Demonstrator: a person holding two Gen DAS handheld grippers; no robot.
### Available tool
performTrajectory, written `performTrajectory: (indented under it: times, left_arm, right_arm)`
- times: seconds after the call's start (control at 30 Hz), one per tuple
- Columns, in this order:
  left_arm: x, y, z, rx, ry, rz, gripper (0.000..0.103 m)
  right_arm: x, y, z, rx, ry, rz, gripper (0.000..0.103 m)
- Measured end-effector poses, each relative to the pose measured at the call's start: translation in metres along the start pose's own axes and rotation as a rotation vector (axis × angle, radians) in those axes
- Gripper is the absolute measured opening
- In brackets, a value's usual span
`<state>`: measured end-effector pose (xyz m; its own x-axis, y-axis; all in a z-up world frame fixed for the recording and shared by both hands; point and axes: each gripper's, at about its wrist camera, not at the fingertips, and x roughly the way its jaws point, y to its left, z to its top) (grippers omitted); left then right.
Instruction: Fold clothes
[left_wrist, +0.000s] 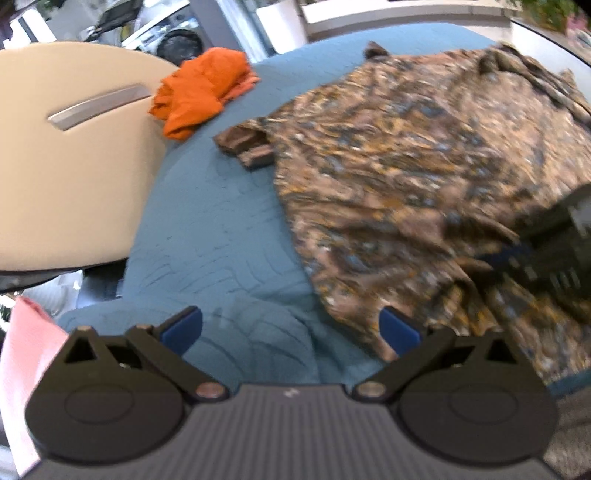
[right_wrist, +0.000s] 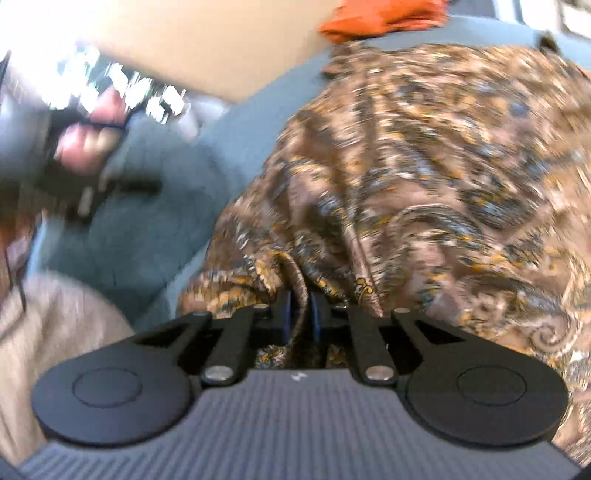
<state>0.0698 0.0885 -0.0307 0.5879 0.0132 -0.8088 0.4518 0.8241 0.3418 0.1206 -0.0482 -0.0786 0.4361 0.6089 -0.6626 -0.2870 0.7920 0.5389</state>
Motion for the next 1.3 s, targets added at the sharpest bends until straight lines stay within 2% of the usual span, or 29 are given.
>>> performTrajectory:
  times: [0.07,0.3,0.4,0.57,0.67,0.77,0.83,0.9,1.0,1.07,1.13,1.2,1.3]
  left_arm:
    - [-0.001,-0.011,-0.001,0.033,-0.01,-0.05,0.103]
    - [0.004,-0.055,0.0,0.195,0.01,-0.214,0.103]
    - [-0.006,-0.074,-0.002,0.265,-0.003,-0.254,0.103]
    - [-0.004,-0.108,-0.004,0.335,0.018,-0.252,0.103]
    - [0.001,-0.138,-0.009,0.397,0.029,-0.205,0.102]
    - [0.01,-0.152,-0.011,0.417,0.055,-0.159,0.102]
    - [0.016,-0.156,-0.012,0.418,0.082,-0.134,0.099]
    - [0.021,-0.155,-0.01,0.406,0.108,-0.121,0.097]
    - [0.029,-0.155,-0.007,0.416,0.158,-0.132,0.09]
    - [0.033,-0.156,-0.006,0.447,0.182,-0.116,0.089]
    - [0.037,-0.154,-0.003,0.44,0.207,-0.133,0.088]
    - [0.039,-0.148,0.001,0.402,0.247,-0.164,0.077]
    - [0.039,-0.141,0.003,0.352,0.296,-0.174,0.067]
  right_arm:
    - [0.003,-0.013,0.003,0.082,0.005,0.043,0.015]
    - [0.001,-0.032,0.004,0.19,-0.005,0.111,0.015]
    - [-0.001,-0.04,0.005,0.216,-0.014,0.122,0.015]
    - [-0.004,-0.048,0.005,0.233,-0.046,0.126,0.016]
    - [-0.012,-0.045,0.003,0.219,-0.059,0.126,0.022]
    - [-0.033,-0.039,-0.002,0.202,-0.065,0.141,0.036]
    - [-0.05,-0.037,-0.005,0.187,-0.06,0.152,0.05]
    - [-0.069,-0.033,-0.01,0.155,-0.071,0.138,0.051]
    - [-0.096,-0.029,-0.02,0.103,-0.112,0.107,0.063]
    - [-0.116,-0.024,-0.033,0.045,-0.149,0.071,0.063]
    - [-0.126,-0.016,-0.044,-0.029,-0.163,0.024,0.063]
    - [-0.129,-0.008,-0.054,-0.092,-0.172,0.006,0.063]
    - [-0.124,0.001,-0.066,-0.184,-0.166,-0.021,0.063]
